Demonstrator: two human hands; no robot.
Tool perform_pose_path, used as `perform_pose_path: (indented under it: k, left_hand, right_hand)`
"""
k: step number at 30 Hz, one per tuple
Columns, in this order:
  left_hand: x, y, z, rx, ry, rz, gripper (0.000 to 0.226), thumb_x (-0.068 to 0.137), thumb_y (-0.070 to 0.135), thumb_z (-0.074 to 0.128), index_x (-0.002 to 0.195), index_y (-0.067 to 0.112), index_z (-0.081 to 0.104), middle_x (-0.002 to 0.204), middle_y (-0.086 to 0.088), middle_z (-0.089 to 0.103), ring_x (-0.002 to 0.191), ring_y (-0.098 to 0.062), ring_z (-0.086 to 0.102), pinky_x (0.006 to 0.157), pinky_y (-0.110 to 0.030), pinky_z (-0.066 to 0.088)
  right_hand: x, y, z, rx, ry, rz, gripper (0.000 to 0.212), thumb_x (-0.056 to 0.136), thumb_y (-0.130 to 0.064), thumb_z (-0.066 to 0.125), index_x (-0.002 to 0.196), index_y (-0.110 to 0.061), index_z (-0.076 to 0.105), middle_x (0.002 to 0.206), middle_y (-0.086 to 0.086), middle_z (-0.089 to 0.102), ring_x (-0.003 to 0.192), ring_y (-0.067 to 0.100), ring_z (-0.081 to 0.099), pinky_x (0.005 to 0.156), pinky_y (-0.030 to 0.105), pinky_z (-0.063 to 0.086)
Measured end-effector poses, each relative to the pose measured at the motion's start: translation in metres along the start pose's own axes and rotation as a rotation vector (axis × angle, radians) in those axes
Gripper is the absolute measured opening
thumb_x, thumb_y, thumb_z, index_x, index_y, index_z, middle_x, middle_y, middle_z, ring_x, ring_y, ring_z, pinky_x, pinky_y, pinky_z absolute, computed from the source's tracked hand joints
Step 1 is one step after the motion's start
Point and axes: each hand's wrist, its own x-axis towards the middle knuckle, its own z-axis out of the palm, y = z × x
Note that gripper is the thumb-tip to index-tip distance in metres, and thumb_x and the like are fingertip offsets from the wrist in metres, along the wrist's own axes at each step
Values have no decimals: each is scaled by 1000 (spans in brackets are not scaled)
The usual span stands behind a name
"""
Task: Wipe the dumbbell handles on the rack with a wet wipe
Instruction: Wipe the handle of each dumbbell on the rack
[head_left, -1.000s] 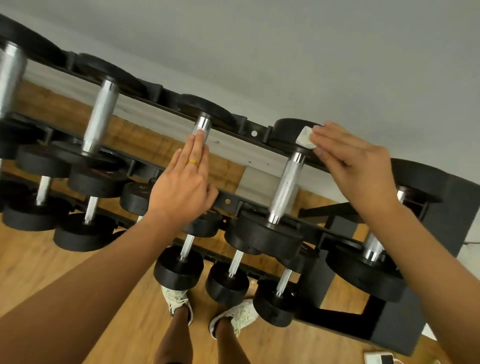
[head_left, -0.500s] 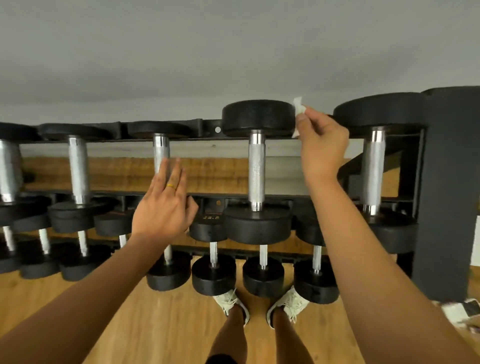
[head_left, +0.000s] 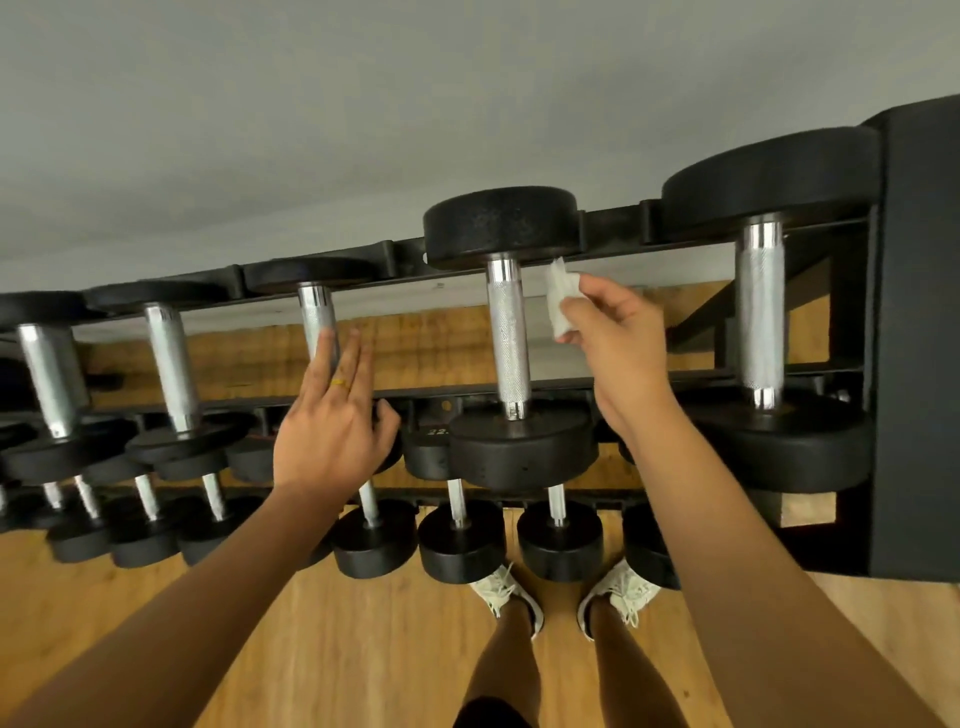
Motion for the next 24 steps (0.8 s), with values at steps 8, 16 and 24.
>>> perform_pose_path:
  k: [8, 16, 24]
  left_hand:
    - [-1, 1, 1, -2, 23, -6, 66, 101, 36, 39, 153, -3, 41, 159, -18, 41, 157, -33, 15, 114, -45, 32]
    - [-1, 0, 2, 10, 20, 1, 62, 100, 34, 41, 149, -3, 47, 160, -17, 41, 156, -35, 19, 109, -49, 43]
    - [-1, 0, 1, 12, 53, 5, 59, 98, 31, 44, 144, -4, 53, 153, -19, 50, 152, -37, 29, 106, -48, 46]
  right_hand:
    - [8, 0, 22, 85, -77, 50, 26, 96, -9, 64, 118, -21, 71, 115, -5, 72, 103, 10, 68, 85, 26, 57]
    - [15, -1, 25, -21, -50, -62, 17, 94, -15, 67, 102, -28, 72, 105, -11, 74, 103, 2, 66, 96, 29, 55]
    - [1, 15, 17, -116, -84, -128, 18, 94, -14, 67, 97, -31, 72, 96, -14, 73, 94, -4, 65, 80, 10, 49]
